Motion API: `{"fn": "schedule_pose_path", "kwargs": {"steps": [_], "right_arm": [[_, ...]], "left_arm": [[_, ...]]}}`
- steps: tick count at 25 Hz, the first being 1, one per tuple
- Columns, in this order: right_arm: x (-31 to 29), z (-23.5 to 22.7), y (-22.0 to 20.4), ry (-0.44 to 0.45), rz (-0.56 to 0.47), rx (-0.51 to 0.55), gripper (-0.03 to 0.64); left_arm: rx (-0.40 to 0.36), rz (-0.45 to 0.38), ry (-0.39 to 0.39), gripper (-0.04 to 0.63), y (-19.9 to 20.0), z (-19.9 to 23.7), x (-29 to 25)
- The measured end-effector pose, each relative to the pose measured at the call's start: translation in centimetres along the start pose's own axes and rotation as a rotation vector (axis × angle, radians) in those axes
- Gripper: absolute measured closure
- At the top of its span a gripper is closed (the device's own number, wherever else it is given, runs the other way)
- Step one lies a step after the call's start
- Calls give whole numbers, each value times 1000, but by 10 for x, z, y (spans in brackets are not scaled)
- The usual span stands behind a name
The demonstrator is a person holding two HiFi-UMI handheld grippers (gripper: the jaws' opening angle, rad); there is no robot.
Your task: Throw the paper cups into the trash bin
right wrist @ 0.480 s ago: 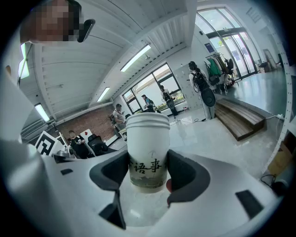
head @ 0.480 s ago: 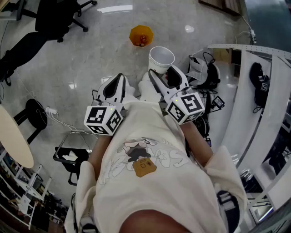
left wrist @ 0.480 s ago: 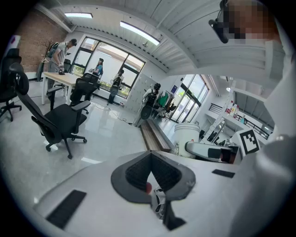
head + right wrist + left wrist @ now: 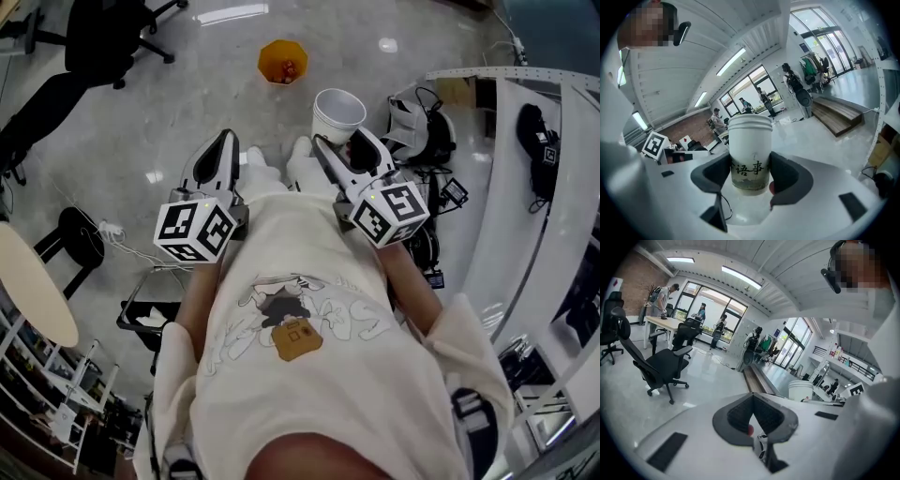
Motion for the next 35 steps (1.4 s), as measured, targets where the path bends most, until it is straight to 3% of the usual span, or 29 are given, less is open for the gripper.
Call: {"fn": "schedule_pose_path", "kwargs": {"steps": [4,12,17,24,29,35], "right_arm": [[4,-13,8,51,-44,-12,345],[-11,-34,18,47,-14,-1,345],[-58,-35,33,37,7,-3,345],[-145,-42,56,-11,85,1,345],[-202,-52,74,-58,114,38,345],[-253,-85,83,-76,132,30,345]], "left_arm": [[0,7,0,590,-6,-17,-5],[70,3,10,591,-15,-26,-19],[129,2,18,590,6,15,-45],[105,25,-33,590,63,91,-105],[126,104,-76,589,81,132,-155],[136,165,-95,591,82,150,-208]]}}
Point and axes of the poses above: the fingertips, and each gripper's own axes: x backward along the fingers, z to its left, y out of its top, the point moved 10 cm from there along x, backward along the fingers, and after that the axes turned 4 degrees about y, right-handed, at the moved point
